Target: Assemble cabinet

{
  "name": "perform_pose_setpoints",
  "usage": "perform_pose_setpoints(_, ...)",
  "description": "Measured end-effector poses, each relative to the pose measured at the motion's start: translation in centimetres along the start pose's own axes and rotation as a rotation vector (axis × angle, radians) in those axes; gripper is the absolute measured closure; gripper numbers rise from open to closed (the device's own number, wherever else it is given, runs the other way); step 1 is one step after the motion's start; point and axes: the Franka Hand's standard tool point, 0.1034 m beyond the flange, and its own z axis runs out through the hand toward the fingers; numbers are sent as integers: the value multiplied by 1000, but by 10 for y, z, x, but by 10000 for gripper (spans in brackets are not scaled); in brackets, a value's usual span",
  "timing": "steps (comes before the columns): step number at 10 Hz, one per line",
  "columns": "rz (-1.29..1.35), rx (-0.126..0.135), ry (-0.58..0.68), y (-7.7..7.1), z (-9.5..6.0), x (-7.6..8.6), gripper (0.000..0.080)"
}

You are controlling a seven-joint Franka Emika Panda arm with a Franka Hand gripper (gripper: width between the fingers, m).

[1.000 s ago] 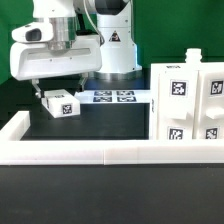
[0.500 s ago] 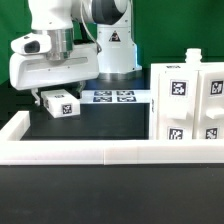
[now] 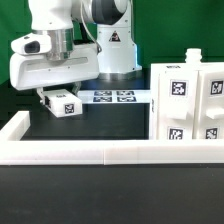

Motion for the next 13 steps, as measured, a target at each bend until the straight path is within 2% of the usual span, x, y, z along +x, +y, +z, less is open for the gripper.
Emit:
perform_pose_setpoints(2, 2, 3, -1, -1, -1, 1, 236)
perform_pose_setpoints(3, 5, 16, 1, -3, -16, 8, 236)
perform_pose_setpoints(4, 15, 6, 21, -4, -36, 18, 236)
perform_pose_setpoints(6, 30, 2, 39, -16, -58, 38, 236)
perform_pose_setpoints(9, 89, 12, 56, -41, -94, 80, 235)
perform_pose_setpoints(10, 150, 24, 38, -48, -108, 97, 235)
perform_pose_setpoints(11, 195, 27, 36, -53, -124, 123, 235)
perform_pose_setpoints(12, 223, 18, 44, -54, -136, 143, 235)
perform_pose_setpoints(13, 257, 24, 34, -56, -143, 158, 235)
